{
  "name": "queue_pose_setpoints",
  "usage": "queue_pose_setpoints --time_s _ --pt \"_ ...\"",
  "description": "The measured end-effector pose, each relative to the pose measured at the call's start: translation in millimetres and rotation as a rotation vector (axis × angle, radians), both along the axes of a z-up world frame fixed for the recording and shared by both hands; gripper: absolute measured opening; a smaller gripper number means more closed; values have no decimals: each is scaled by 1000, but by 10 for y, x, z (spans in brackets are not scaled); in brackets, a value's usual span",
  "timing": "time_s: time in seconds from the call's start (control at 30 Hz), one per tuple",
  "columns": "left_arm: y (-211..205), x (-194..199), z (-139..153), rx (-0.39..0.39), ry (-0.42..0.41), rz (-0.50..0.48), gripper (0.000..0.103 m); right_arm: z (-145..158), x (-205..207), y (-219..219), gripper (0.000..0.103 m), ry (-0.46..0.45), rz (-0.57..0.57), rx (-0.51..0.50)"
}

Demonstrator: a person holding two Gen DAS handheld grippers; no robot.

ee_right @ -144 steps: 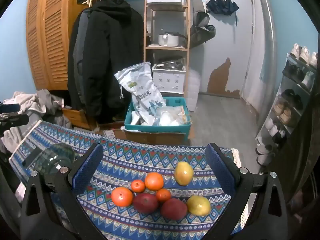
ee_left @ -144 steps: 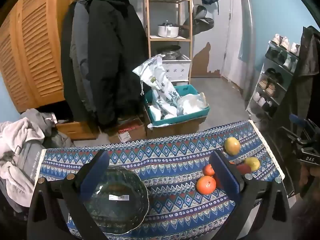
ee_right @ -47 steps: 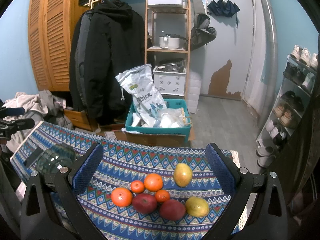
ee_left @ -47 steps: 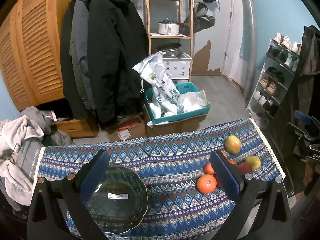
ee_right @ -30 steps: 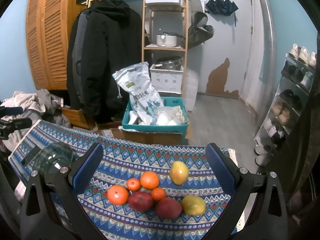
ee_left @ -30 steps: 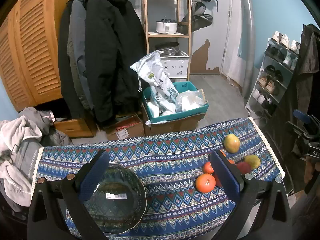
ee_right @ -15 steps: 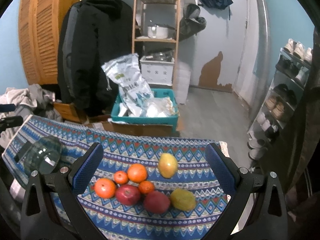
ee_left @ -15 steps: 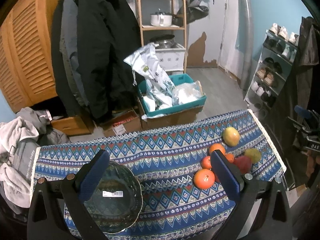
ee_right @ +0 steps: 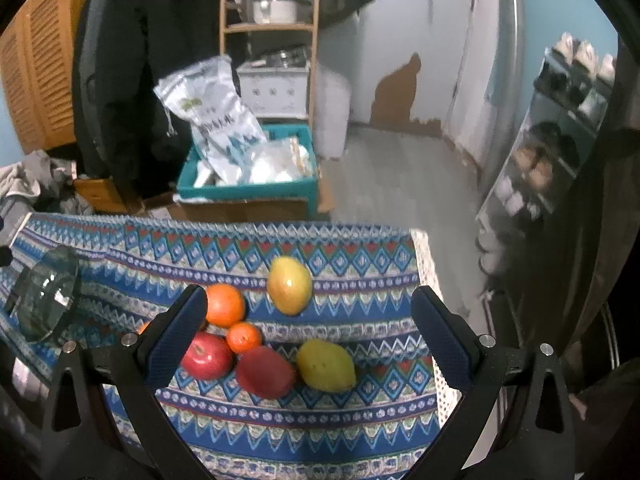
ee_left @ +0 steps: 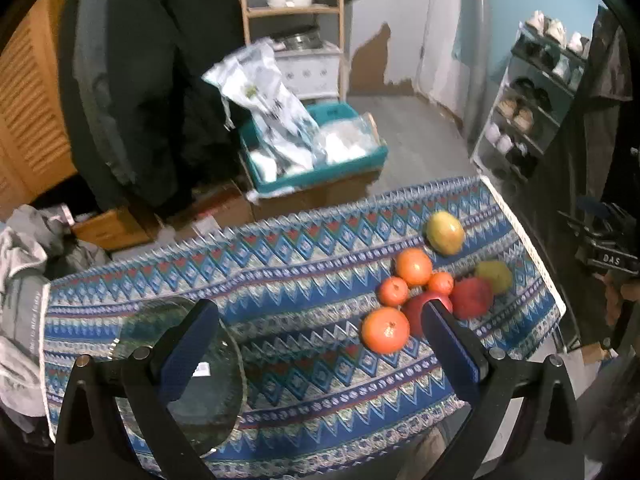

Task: Organize fruits
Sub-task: 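Move the left tool to the large orange while the right tool approaches the green mango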

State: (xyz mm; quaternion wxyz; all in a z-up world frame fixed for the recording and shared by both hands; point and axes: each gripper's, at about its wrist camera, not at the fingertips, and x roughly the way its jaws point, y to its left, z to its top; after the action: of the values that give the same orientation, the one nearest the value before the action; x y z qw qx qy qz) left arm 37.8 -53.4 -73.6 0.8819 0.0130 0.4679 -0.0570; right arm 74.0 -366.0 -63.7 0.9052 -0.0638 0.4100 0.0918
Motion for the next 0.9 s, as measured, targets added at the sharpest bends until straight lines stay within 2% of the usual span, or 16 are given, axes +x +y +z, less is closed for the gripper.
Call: queue_pose_setpoints --time_s 0.37,0.9 --pt "-318 153 -365 71 63 -38 102 -571 297 -345 100 186 -27 -52" --pt "-705 460 -1126 58 217 -107 102 -1312 436 -434 100 377 16 -110"
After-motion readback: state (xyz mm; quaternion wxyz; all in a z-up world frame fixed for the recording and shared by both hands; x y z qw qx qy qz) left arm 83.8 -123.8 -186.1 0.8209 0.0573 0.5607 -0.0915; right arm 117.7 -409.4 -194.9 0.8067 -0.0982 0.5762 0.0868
